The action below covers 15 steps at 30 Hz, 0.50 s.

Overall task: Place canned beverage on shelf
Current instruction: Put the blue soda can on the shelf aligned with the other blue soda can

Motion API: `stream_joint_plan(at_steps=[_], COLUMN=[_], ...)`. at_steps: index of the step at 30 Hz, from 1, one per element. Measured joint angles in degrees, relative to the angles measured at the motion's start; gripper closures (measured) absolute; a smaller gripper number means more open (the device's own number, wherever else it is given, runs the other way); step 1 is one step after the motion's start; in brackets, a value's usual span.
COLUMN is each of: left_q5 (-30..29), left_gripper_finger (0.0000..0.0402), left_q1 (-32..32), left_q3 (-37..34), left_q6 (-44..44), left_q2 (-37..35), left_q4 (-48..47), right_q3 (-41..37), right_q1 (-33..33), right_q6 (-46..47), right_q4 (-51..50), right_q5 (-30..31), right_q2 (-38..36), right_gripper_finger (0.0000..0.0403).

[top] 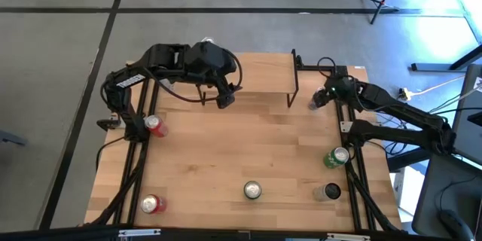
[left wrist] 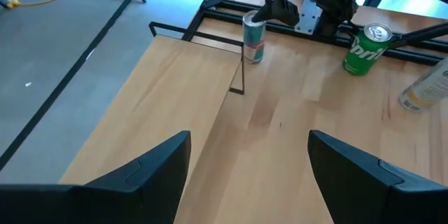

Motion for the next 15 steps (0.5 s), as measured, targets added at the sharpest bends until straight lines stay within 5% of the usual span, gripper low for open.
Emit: stream_joint_plan(at_steps=[15], left_q5=[-0.09], left_gripper_finger=[0.0128], left_q1=[-0.26], left_q3=[0.0], left_q6=[0.05], left_q2=[0.0], left_q4=[0.05], right_q3=[-4.15], right_q1=[0.16], right_q6=[-2.01], right_q4=[7.75], right_q5=[-1.49], right_q2=[0.19], right_gripper_finger=[0.0099])
